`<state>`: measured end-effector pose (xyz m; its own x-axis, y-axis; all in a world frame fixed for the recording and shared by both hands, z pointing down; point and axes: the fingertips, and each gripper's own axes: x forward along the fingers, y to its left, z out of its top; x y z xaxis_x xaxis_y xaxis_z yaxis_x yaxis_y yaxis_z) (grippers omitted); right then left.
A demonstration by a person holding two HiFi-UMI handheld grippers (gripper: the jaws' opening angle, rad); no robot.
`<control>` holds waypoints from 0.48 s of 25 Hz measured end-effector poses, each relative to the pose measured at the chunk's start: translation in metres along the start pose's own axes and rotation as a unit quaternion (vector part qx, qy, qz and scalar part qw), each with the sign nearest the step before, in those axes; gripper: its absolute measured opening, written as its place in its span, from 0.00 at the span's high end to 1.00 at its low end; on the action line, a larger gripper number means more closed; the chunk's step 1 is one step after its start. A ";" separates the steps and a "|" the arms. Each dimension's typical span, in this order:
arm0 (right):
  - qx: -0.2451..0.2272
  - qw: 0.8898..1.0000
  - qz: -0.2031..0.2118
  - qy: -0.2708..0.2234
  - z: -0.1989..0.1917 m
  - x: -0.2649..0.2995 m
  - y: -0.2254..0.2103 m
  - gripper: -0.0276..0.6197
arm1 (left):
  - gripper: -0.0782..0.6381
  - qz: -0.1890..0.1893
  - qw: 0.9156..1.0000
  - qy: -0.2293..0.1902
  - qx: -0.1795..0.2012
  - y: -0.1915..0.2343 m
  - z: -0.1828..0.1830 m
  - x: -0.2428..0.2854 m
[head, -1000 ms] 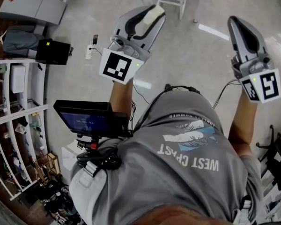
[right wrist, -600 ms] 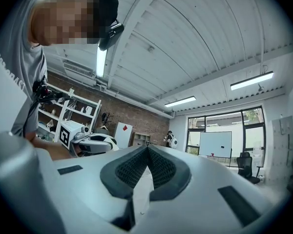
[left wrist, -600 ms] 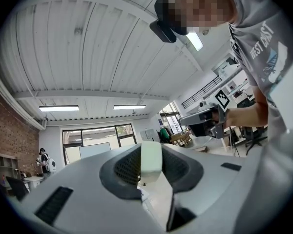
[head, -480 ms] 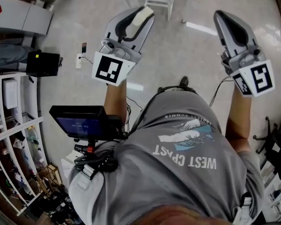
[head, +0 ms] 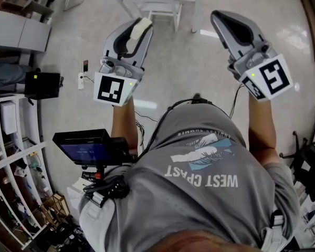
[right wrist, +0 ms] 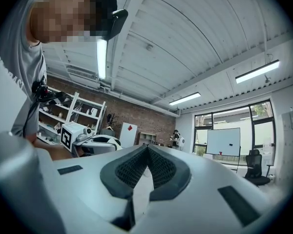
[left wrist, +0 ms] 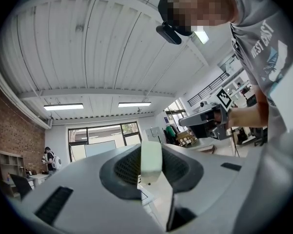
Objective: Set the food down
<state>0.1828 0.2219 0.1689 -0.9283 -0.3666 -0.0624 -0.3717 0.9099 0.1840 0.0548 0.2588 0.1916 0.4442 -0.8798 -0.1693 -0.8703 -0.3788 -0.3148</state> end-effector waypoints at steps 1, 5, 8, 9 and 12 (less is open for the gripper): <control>0.001 1.000 0.003 -0.002 -0.007 -0.005 -0.004 0.95 | 0.74 0.002 1.000 0.003 0.003 -0.006 -0.005 0.005; 0.003 1.000 0.011 -0.010 -0.024 -0.017 -0.022 0.95 | 0.74 0.008 1.000 0.006 0.013 -0.023 -0.018 0.024; 0.014 1.000 0.009 -0.010 -0.011 0.001 -0.031 0.95 | 0.74 0.008 1.000 0.011 0.009 -0.005 -0.011 0.031; 0.018 1.000 0.009 -0.008 -0.010 0.010 -0.033 0.95 | 0.74 0.007 1.000 0.013 0.008 0.004 -0.011 0.033; 0.020 1.000 0.013 -0.002 -0.030 0.035 -0.042 0.95 | 0.74 0.004 1.000 0.017 0.011 0.026 -0.032 0.042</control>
<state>0.1664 0.1650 0.1879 -0.9374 -0.3428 -0.0616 -0.3482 0.9259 0.1467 0.0441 0.2034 0.2064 0.4288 -0.8923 -0.1412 -0.8693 -0.3650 -0.3332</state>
